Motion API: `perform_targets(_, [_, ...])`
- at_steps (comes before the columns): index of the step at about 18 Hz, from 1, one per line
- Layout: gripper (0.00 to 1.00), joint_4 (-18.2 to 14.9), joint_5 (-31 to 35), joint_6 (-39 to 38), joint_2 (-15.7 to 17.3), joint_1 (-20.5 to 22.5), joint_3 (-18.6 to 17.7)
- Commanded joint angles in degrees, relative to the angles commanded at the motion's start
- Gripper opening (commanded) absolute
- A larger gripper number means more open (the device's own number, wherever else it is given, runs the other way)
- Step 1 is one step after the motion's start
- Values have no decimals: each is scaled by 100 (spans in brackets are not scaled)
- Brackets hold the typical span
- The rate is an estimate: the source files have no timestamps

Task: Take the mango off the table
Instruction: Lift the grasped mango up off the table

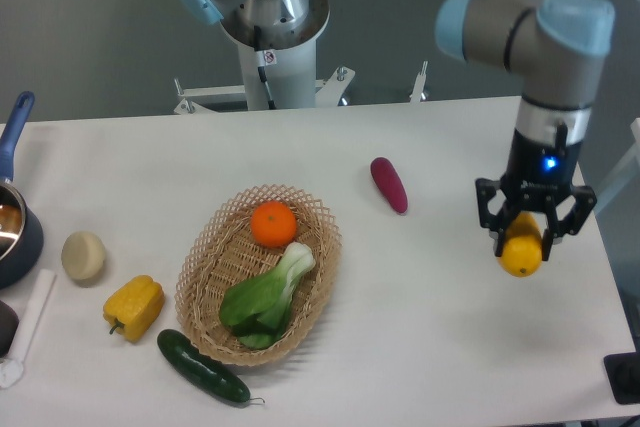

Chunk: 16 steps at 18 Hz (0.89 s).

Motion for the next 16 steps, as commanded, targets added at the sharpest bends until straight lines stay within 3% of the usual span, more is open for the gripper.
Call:
perform_targets(4, [33, 0, 79, -133, 106, -115, 0])
perform_targets(16, [33, -35, 413, 526, 89, -115, 53])
